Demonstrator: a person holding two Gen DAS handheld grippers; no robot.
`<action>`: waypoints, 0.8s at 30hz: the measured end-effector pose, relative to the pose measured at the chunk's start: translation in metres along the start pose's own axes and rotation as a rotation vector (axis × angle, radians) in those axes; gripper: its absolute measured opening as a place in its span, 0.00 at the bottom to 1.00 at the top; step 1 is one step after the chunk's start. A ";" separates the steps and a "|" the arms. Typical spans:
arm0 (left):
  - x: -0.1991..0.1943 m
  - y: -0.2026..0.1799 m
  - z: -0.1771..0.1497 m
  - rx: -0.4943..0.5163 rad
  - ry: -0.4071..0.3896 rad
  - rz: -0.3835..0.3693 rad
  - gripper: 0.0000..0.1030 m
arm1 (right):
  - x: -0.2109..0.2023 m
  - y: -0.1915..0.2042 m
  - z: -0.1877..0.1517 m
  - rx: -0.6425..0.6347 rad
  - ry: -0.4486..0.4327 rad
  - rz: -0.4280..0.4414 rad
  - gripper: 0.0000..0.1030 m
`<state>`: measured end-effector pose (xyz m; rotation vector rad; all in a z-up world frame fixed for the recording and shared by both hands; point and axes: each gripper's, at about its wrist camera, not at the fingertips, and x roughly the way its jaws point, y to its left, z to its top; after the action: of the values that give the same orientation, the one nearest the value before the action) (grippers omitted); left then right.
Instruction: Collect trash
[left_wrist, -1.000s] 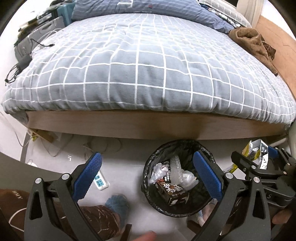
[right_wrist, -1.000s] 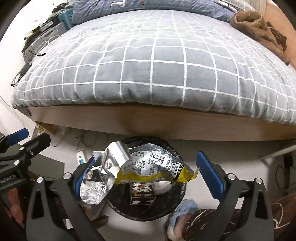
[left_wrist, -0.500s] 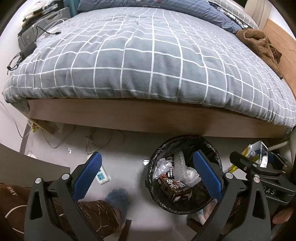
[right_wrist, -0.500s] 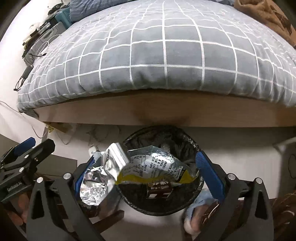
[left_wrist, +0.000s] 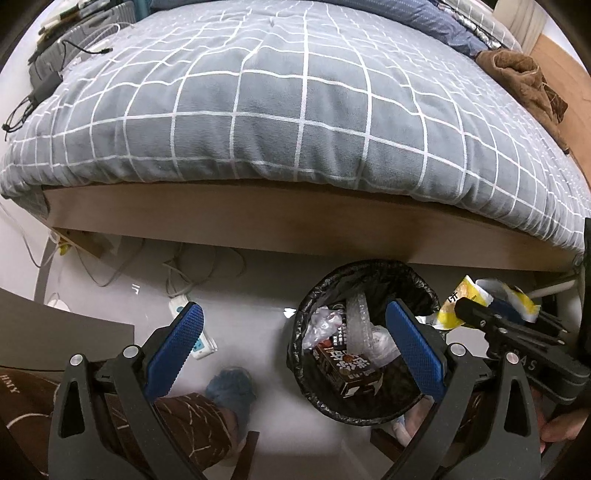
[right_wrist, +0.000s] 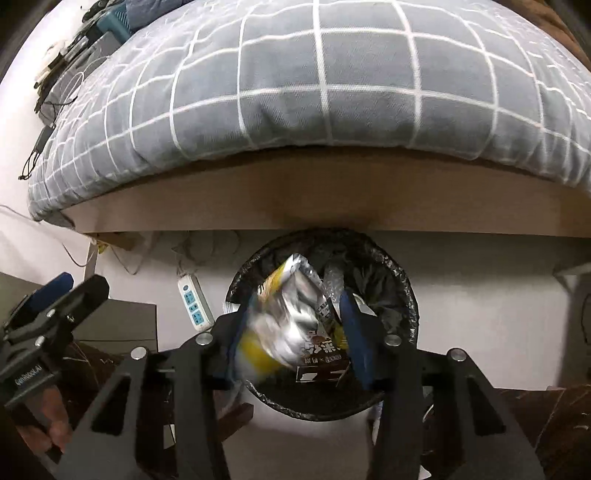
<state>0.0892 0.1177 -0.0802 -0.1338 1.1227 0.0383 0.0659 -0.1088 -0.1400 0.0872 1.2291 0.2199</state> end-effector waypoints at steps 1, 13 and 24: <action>0.000 0.000 0.000 -0.002 0.001 -0.002 0.94 | 0.001 0.002 0.000 -0.009 -0.003 -0.010 0.45; 0.004 0.000 0.000 -0.010 0.007 -0.005 0.94 | 0.000 0.006 0.001 -0.024 -0.016 -0.016 0.83; -0.017 -0.012 0.009 0.015 -0.037 -0.030 0.94 | -0.049 0.007 0.009 -0.090 -0.206 -0.161 0.93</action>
<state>0.0915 0.1073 -0.0599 -0.1364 1.0834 0.0053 0.0581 -0.1118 -0.0906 -0.0658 1.0139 0.1226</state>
